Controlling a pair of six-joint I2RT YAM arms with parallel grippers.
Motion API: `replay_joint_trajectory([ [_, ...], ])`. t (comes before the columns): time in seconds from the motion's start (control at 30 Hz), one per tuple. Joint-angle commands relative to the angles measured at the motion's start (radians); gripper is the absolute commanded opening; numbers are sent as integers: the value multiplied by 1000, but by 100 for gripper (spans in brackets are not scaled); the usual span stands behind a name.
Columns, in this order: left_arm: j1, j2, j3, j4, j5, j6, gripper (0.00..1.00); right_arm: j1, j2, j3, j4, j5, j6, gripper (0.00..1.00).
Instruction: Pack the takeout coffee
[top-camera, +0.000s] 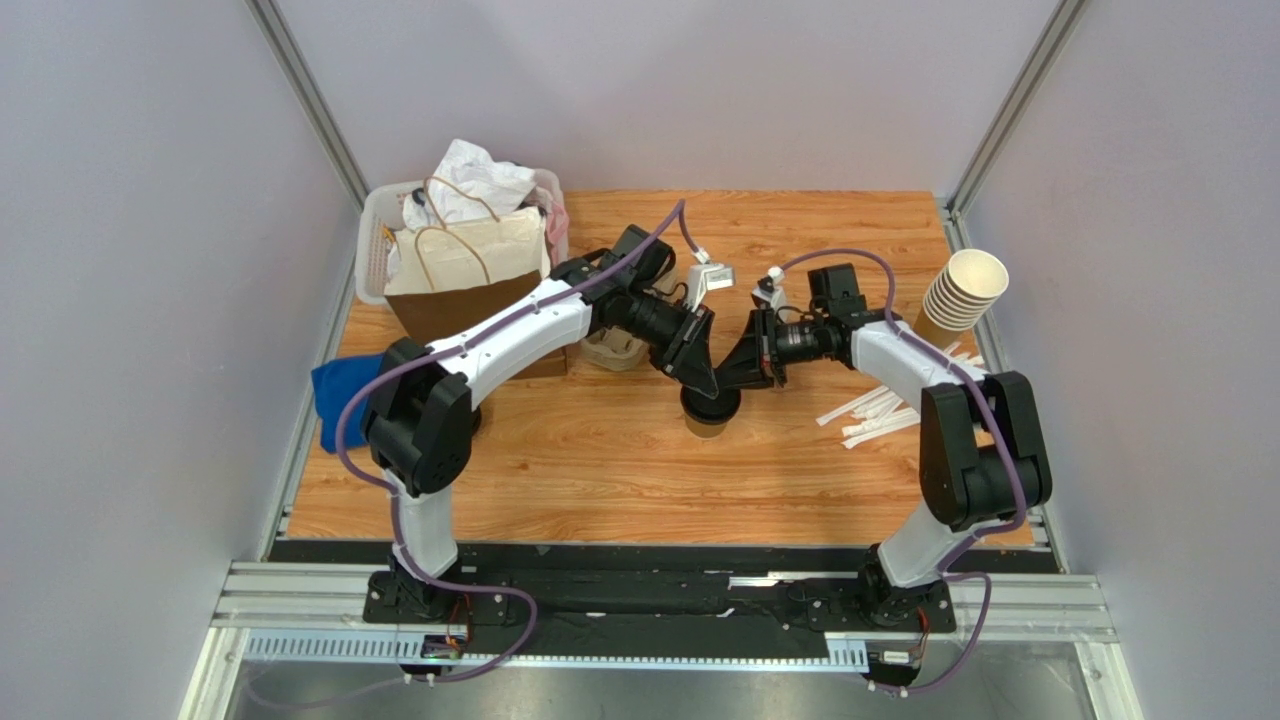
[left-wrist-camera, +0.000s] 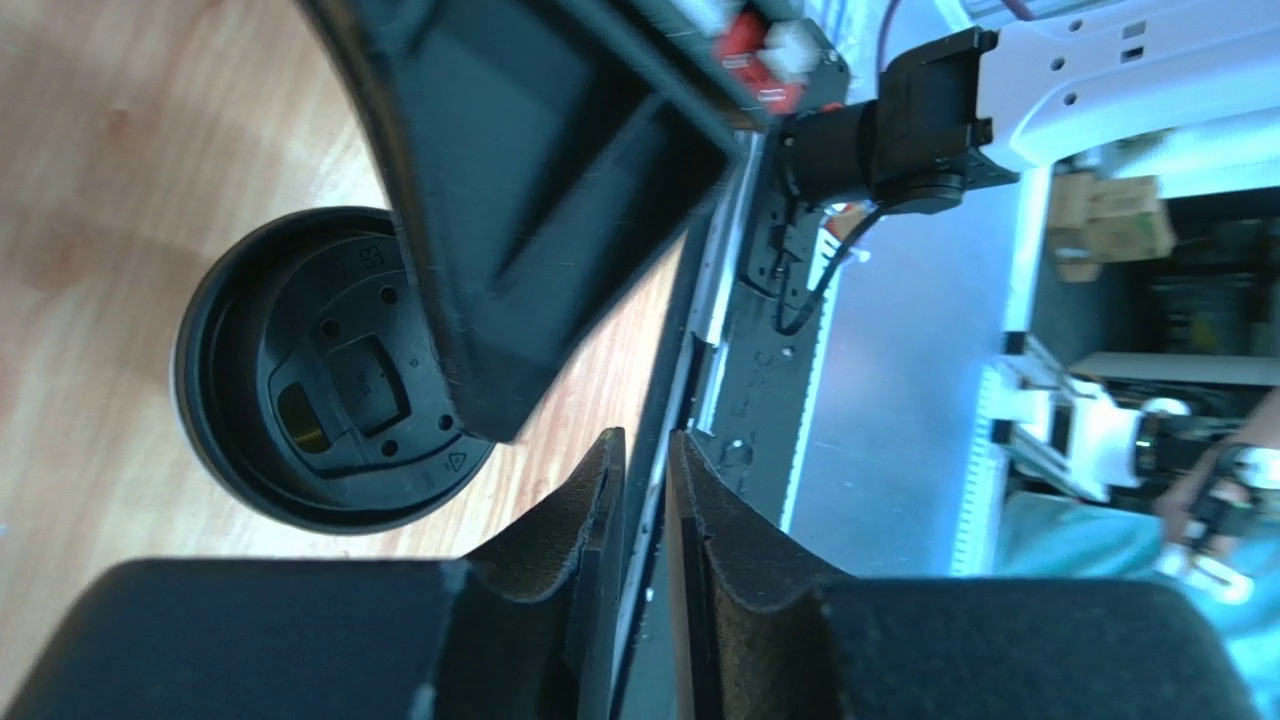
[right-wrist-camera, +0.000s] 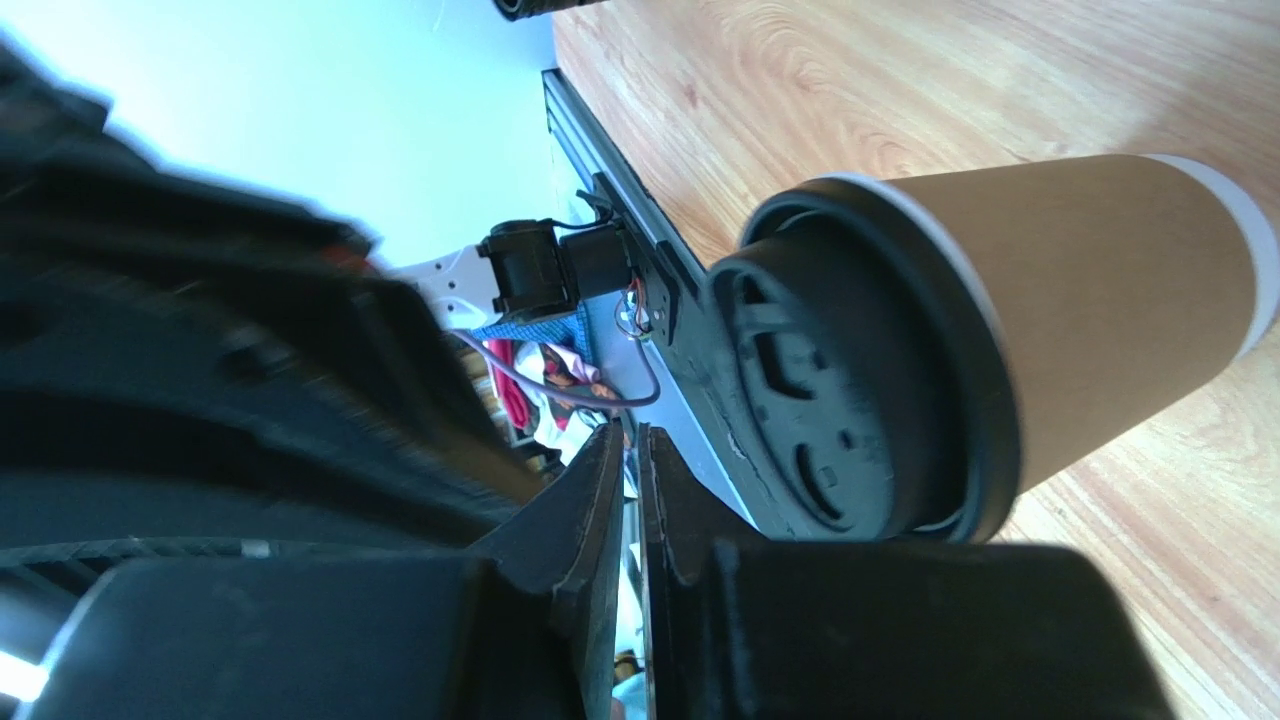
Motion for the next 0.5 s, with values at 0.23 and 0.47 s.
replay_joint_trajectory([
  [0.23, 11, 118, 37, -7, 106, -22, 18, 2, 55, 44, -99, -5, -137, 6],
  [0.47, 15, 195, 65, -71, -3, -1, 9, -4, 109, 52, -116, -6, -168, 1],
])
